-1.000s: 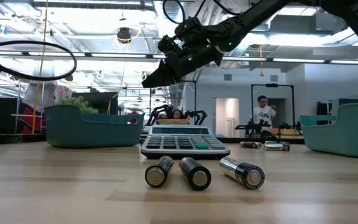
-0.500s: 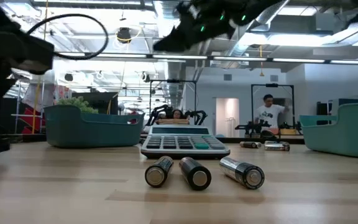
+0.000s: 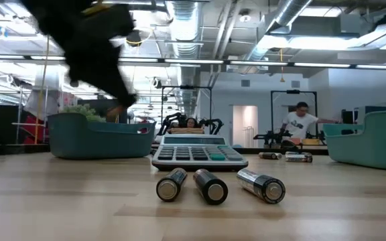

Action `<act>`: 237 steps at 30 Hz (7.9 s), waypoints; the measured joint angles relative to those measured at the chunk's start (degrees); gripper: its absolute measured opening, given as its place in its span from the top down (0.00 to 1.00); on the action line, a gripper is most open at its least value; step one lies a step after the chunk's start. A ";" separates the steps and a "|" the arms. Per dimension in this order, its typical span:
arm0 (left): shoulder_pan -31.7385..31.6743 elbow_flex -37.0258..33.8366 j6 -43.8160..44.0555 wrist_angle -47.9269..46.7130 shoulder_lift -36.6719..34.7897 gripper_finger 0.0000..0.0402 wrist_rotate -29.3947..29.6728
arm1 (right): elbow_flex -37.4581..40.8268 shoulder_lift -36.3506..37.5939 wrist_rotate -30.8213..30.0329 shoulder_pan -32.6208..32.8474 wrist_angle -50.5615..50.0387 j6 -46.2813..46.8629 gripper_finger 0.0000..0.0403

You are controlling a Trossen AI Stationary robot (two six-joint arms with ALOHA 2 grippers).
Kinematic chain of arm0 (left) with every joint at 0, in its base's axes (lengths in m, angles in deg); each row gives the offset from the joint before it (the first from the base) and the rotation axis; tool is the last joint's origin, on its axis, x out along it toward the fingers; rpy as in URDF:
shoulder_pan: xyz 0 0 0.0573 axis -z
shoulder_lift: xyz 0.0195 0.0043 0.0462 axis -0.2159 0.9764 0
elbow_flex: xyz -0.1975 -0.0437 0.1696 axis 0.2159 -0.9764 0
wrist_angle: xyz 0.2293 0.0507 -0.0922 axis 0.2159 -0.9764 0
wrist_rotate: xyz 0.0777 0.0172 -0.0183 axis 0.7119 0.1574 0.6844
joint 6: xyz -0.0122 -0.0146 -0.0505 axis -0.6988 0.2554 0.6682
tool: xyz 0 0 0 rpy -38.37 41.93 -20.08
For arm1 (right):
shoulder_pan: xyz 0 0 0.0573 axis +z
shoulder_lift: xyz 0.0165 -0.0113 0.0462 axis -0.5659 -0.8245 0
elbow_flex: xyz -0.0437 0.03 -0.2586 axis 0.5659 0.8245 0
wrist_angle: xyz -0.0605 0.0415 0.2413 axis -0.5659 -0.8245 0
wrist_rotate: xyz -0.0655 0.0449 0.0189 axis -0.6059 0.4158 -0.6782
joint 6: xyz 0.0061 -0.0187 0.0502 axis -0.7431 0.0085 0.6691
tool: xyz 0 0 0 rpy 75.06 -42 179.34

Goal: Sort batteries
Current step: Put the brown/black battery into the green bin, then put the silver/black battery into the blue bin

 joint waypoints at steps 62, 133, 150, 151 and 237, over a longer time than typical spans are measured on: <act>-28.55 80.83 -39.83 30.28 64.46 0.50 -57.83 | 0.07 22.09 -4.94 11.13 -17.74 3.11 0.45; -21.77 -24.38 -48.38 59.55 -20.67 0.97 -26.18 | 43.44 -6.18 -25.85 38.04 12.05 36.88 0.45; -18.93 -24.36 -43.92 59.00 -20.59 0.97 -24.96 | 20.83 -23.41 -25.80 48.04 -8.45 29.50 0.34; -18.58 -24.34 -43.78 59.02 -20.58 0.97 -24.76 | 20.10 -24.12 -25.80 48.26 -8.84 27.74 0.33; 3.27 -24.29 -37.74 55.24 -20.52 0.97 2.06 | 16.41 -36.64 -15.31 45.88 -0.89 -6.83 0.70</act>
